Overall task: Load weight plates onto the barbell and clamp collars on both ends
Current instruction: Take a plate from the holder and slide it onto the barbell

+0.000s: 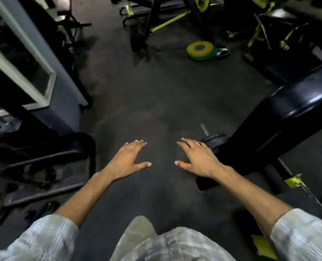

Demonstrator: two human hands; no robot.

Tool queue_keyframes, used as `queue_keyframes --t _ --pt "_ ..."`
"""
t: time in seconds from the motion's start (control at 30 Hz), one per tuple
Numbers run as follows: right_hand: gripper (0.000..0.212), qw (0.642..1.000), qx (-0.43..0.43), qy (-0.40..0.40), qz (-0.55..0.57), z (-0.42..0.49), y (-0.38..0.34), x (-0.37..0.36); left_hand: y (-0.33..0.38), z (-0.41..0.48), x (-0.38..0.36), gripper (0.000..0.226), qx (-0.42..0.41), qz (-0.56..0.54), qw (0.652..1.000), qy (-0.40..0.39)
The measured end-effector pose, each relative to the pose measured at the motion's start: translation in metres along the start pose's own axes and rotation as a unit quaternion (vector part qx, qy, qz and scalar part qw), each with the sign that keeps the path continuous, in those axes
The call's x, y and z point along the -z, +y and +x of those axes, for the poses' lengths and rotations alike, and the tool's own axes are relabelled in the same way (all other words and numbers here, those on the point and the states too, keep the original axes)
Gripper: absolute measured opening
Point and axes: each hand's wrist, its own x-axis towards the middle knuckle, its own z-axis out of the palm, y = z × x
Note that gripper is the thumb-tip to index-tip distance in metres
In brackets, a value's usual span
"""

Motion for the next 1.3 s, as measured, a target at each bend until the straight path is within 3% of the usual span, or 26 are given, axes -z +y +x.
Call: queue_keyframes --t 0.37,0.67,0.87,1.07,1.23,1.3 --pt "0.084 0.976 -0.206 0.000 0.076 0.189 0.111 0.021 -0.075 0.344 0.050 0.123 -0.205 0.057 0.971 -0.111" --pt "0.083 0.893 -0.416 0.056 0.163 0.248 0.175 0.045 -0.019 0.556 0.076 0.111 -0.413 0.136 0.874 -0.218" --pt "0.083 0.829 -0.513 0.080 0.209 0.278 0.227 0.034 0.046 0.666 0.054 0.111 -0.483 0.141 0.825 -0.257" --pt "0.080 0.740 -0.613 0.106 0.256 0.287 0.238 0.030 0.108 0.729 0.043 0.087 -0.566 0.158 0.751 -0.300" --pt "0.079 0.613 -0.710 0.141 0.317 0.292 0.225 0.017 0.170 0.759 0.013 0.106 -0.629 0.208 0.656 -0.361" --pt "0.079 0.551 -0.749 0.161 0.330 0.299 0.215 0.009 0.193 0.765 -0.005 0.102 -0.656 0.226 0.610 -0.382"
